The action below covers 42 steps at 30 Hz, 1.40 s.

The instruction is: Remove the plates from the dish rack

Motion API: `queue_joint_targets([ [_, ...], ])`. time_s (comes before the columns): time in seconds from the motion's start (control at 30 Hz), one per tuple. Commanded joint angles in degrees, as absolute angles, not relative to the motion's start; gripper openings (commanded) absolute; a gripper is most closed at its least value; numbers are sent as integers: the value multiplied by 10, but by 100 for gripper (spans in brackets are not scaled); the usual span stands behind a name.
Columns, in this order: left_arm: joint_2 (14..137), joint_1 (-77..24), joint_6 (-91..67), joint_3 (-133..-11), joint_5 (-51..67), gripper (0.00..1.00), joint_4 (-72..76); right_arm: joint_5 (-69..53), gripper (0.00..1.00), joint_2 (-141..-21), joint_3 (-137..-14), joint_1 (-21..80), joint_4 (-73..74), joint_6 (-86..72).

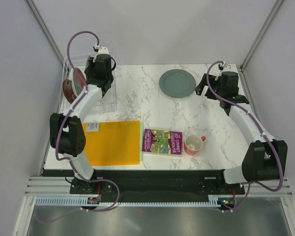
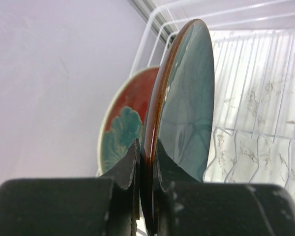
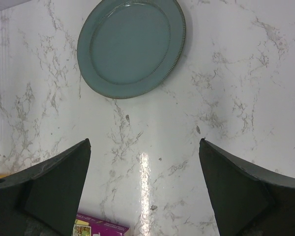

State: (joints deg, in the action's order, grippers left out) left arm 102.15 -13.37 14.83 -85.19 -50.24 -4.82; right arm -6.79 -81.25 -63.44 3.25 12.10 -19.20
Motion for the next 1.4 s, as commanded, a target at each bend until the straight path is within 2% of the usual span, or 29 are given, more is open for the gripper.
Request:
queue_joint_targets([
  [0.0, 930, -156, 215, -921, -551, 2, 33, -78, 98, -788, -636, 33, 124, -187],
  [0.13, 872, -178, 110, -948, -495, 2, -91, -108, 98, -787, -647, 36, 122, -185],
  [0.17, 861, -178, 51, -963, -446, 2, -151, -132, 98, -789, -650, 37, 123, -185],
  [0.27, 819, -178, -34, -967, -339, 2, -203, -180, 98, -795, -663, 43, 115, -190],
  [0.53, 773, -178, -199, -913, -50, 2, -209, -320, 98, -829, -675, 62, 18, -255],
  [0.77, 765, -178, -358, -790, 167, 2, -63, -406, 98, -877, -670, 96, -120, -356],
  [0.97, 760, -179, -443, -716, 236, 2, 51, -418, 98, -907, -650, 127, -190, -416],
  [1.27, 748, -179, -483, -670, 263, 2, 122, -439, 98, -921, -625, 145, -242, -452],
  [1.37, 753, -179, -495, -661, 272, 2, 142, -454, 79, -922, -618, 149, -272, -471],
])
